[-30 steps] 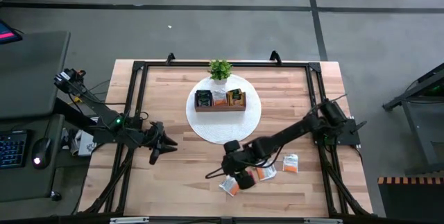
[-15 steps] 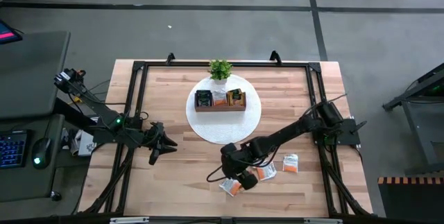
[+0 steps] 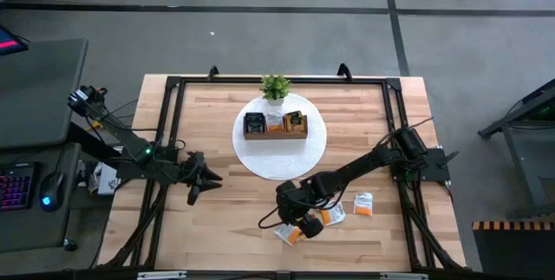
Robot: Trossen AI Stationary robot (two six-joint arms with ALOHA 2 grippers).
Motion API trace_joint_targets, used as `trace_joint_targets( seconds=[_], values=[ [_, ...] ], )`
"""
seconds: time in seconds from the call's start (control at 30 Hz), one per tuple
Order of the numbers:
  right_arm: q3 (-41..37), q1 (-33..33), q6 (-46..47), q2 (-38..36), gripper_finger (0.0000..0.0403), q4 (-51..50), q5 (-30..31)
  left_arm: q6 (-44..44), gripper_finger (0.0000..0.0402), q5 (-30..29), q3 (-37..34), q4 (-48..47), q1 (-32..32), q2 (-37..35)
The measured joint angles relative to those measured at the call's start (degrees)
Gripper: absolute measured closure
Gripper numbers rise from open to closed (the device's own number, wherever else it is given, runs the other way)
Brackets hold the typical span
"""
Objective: Pick & Place Tea
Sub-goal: Put the white orange tea bag into the middle section of the wooden organizer
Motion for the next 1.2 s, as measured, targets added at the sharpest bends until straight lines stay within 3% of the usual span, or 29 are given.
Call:
trace_joint_targets(
  seconds=[0.1, 0.43, 0.53, 0.7, 0.97, 1.2],
  values=[
    [0.0, 0.0, 0.1, 0.0, 0.015, -0.2, -0.1, 1.6, 0.0285, -3.0, 0.0, -0.4, 0.0, 0.0],
    [0.0, -0.5, -1.7, 0.0, 0.015, 0.4, -1.0, 12.2, 0.0285, -2.7, 0.0, -1.0, 0.0, 0.0],
    [0.0, -1.1, -1.8, 0.0, 0.015, 1.1, -1.4, 10.9, 0.0285, -4.1, 0.0, -3.8, 0.0, 0.0],
    [0.0, -1.5, -1.8, 0.1, 0.015, 1.2, -1.7, 10.1, 0.0285, -11.5, 0.0, -4.8, 0.0, -0.3],
    [0.0, -1.3, -1.1, 0.3, 0.015, 3.0, -2.7, 17.1, 0.0285, -12.7, 0.0, -3.4, 0.0, -2.4],
    [0.0, -1.3, 0.1, 1.1, 0.015, 3.6, -3.3, 12.9, 0.0285, -18.3, 0.0, -0.8, 0.0, -2.8]
  ],
)
